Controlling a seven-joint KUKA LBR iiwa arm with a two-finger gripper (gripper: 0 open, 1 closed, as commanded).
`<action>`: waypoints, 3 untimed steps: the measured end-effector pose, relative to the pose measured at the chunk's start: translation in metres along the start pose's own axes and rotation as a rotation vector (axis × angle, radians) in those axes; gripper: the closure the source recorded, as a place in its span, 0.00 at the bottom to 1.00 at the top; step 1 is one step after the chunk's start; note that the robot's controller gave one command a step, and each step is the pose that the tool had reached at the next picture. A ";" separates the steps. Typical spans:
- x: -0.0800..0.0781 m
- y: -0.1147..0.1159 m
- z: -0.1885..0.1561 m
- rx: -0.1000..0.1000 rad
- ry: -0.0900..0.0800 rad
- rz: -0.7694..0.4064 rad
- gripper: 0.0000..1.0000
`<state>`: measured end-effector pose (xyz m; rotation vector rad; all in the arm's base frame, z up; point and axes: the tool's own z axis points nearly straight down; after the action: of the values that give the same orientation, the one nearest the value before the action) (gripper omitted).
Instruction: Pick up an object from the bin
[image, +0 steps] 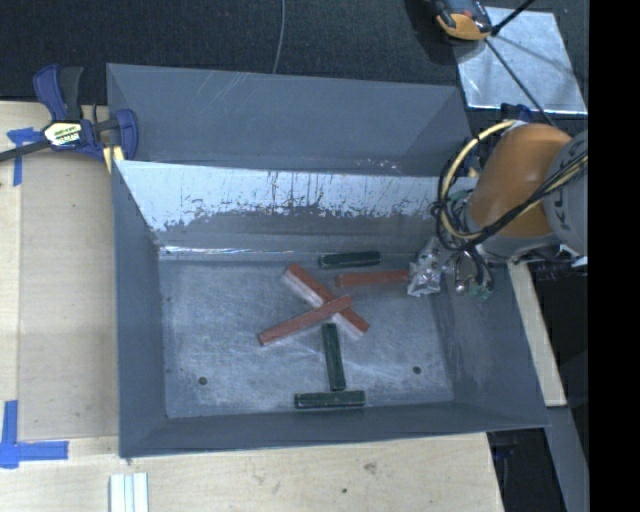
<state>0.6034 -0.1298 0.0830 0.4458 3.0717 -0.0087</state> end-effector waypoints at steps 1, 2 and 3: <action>0.008 0.001 0.005 0.000 0.031 -0.004 0.00; 0.007 0.001 0.005 0.000 0.031 -0.004 0.00; 0.012 0.024 -0.011 0.009 0.042 0.114 0.00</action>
Offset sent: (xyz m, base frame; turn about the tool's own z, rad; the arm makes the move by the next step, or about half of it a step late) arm 0.0000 0.0000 0.0000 0.0000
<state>0.5982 -0.1036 0.0936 0.6286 3.0833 -0.0101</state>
